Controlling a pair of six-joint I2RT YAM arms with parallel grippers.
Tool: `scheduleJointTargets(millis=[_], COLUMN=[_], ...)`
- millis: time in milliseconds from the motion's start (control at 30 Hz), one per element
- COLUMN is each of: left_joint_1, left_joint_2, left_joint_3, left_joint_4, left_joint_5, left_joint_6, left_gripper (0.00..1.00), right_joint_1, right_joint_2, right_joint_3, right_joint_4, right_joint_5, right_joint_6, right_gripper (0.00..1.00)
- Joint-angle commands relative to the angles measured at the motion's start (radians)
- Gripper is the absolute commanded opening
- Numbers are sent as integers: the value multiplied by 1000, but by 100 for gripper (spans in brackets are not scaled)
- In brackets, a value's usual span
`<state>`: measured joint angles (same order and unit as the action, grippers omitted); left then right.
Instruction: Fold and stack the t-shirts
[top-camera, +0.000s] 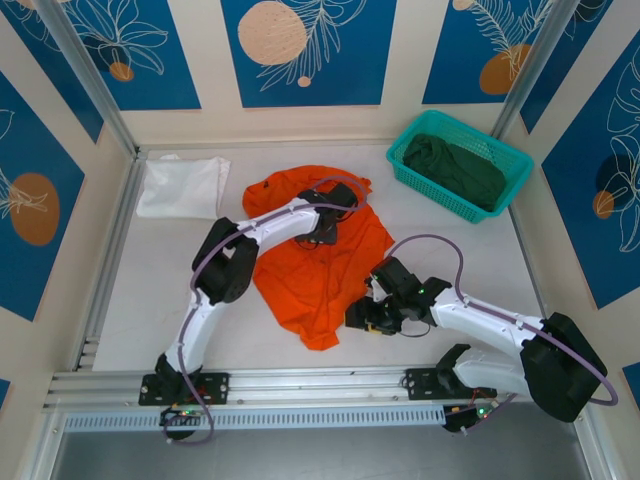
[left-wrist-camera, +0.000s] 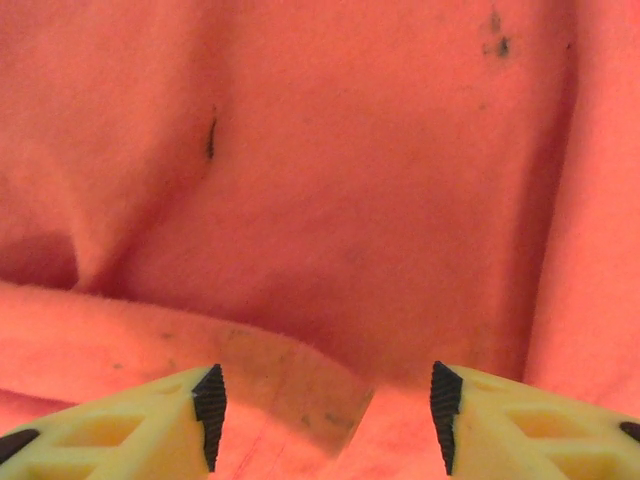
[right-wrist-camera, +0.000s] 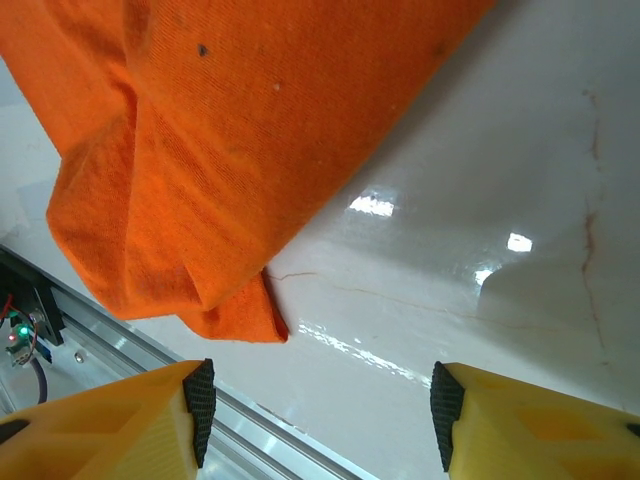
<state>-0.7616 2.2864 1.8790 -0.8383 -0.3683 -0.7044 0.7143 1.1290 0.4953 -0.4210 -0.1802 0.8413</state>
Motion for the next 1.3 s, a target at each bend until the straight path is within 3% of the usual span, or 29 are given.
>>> scheduleJointTargets(millis=[0, 333, 567, 700, 800, 967, 1267], left_joint_1=[16, 28, 29, 29, 28, 30, 28], left_joint_2=[37, 98, 105, 96, 78, 5, -107], left_joint_3=[68, 158, 161, 152, 143, 87, -6], left_joint_4=[-52, -109, -124, -119, -112, -70, -20], left_joint_5=[-9, -39, -31, -27, -23, -20, -7], left_joint_6=[-16, 11, 14, 14, 15, 18, 22], left_gripper=[55, 29, 29, 15, 0, 0, 0], right_joint_1=[9, 8, 10, 25, 68, 163, 262], right_joint_2=[-11, -30, -59, -60, -48, -9, 206], right_joint_3=[-18, -39, -42, -59, -52, -44, 50], right_joint_4=[8, 8, -9, 24, 10, 44, 127], right_joint_5=[-6, -13, -14, -63, -55, -7, 79], right_joint_6=[-8, -17, -12, 2, 17, 64, 121], right_gripper=[61, 60, 62, 61, 54, 49, 37])
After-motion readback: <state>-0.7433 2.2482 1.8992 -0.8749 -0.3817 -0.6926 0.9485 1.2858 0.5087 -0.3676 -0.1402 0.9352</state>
